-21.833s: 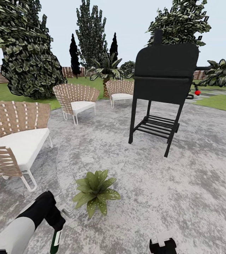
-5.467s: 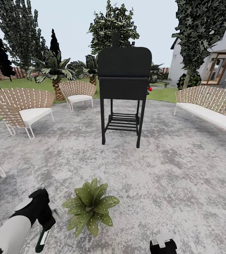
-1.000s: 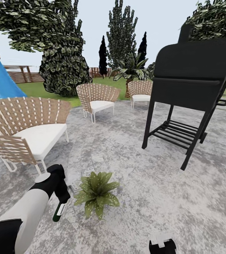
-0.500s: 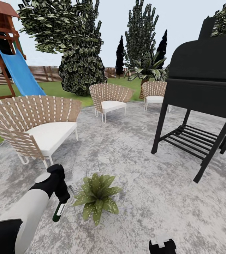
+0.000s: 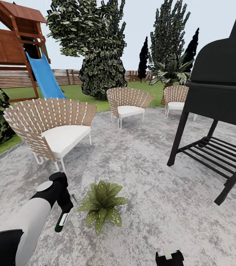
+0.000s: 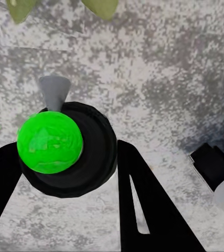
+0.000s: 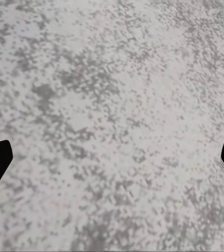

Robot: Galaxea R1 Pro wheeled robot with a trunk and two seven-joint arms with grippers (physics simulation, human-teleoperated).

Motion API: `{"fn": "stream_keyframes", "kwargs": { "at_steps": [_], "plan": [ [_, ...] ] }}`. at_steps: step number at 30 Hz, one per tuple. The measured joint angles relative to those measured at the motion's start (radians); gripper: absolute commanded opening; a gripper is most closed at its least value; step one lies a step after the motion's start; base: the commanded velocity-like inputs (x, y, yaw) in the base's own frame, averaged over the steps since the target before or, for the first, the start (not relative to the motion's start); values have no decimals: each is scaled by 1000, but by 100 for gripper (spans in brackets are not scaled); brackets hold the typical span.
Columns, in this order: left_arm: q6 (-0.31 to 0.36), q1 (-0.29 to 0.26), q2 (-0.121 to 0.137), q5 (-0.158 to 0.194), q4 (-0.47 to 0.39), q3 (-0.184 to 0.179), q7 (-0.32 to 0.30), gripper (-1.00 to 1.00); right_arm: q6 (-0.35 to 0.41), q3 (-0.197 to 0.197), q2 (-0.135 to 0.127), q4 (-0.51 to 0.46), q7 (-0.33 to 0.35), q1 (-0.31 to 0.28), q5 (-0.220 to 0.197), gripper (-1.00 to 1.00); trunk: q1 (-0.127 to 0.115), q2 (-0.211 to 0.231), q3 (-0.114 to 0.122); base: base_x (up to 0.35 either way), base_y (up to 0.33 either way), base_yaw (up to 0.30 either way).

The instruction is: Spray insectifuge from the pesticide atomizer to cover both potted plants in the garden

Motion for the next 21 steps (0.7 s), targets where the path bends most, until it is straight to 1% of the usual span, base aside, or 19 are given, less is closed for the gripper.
{"fn": "stream_keyframes", "kwargs": {
  "at_steps": [21],
  "plan": [
    [11, 1, 1, 2, 0, 0, 0, -100, 0, 0, 0, 0, 0, 0, 0, 100, 0, 0, 0, 0, -274, 277]
  ]
}}
